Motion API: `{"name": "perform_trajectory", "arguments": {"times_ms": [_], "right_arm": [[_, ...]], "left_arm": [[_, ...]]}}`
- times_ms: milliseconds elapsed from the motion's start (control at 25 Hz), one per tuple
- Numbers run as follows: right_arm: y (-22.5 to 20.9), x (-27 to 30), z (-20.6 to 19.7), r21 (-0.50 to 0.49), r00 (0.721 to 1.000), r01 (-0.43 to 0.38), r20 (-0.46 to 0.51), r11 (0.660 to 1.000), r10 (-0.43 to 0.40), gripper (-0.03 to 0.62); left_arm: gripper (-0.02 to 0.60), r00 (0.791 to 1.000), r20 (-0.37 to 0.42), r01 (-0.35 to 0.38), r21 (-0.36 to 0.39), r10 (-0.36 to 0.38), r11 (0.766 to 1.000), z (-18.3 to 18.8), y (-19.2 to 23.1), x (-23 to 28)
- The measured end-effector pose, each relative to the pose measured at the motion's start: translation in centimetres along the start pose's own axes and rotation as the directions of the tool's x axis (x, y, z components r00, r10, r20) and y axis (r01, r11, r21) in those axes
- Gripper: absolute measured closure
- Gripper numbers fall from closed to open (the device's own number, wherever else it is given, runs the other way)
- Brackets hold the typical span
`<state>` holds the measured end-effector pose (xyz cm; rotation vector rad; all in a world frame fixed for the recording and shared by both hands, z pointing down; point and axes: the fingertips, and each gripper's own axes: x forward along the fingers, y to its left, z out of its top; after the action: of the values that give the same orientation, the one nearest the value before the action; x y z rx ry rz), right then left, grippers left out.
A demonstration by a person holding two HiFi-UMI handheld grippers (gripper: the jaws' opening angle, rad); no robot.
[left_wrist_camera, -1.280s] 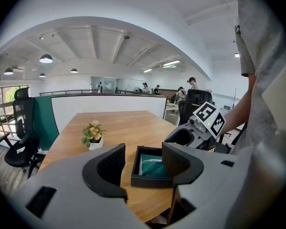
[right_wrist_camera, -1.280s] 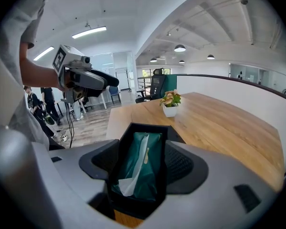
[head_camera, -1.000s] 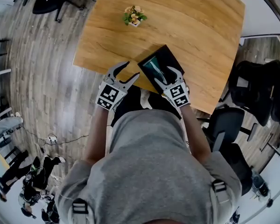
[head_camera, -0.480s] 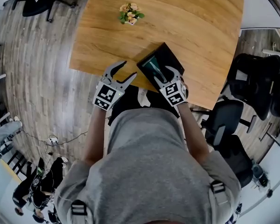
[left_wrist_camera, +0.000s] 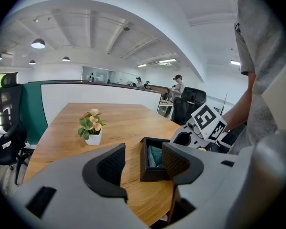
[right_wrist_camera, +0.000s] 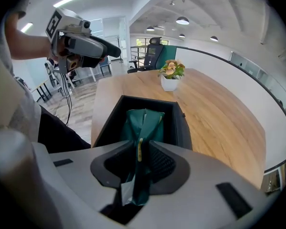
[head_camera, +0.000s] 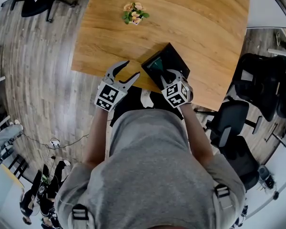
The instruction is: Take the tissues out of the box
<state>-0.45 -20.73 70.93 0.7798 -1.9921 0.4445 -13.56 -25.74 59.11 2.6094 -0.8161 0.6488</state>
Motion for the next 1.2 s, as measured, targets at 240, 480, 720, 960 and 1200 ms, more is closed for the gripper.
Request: {"name": "perform_trajectory", "arguments": {"times_ms": [240,480,720,960,1200], "right_arm": [[-0.1,-0.2,0.0,-0.013,1.0,0.0,0.007,1.0,0.0,0.575],[0.1,-0.4,0.1,-0.018,1.0,-0.019,0.018,1.0,0.019,0.585],[0.4,-0.4,0.1,-0.053,0.999,-0.039,0.025,0.998,0.04,0.585],[0.7,-0.7,0.7,-0.049,0.997,-0.062,0.043,0.997,0.064,0.585],[0.9,-0.8,0.8,-0.032,0.992,-0.116,0.043,0.993,0.118,0.585]], "left_arm": [[0.327,1.0,-0.006,0.0,0.012,0.001,1.0,0.1,0.2,0.1],[0.327,1.0,-0.006,-0.002,0.017,0.002,1.0,0.2,-0.3,0.0],[0.328,1.0,-0.005,-0.012,0.02,0.013,1.0,0.2,-0.7,-0.3],[0.33,1.0,-0.006,-0.029,0.026,0.029,0.999,0.3,-1.2,-0.9],[0.33,0.999,0.001,-0.043,0.028,0.043,0.999,0.6,-2.2,-1.1]]}}
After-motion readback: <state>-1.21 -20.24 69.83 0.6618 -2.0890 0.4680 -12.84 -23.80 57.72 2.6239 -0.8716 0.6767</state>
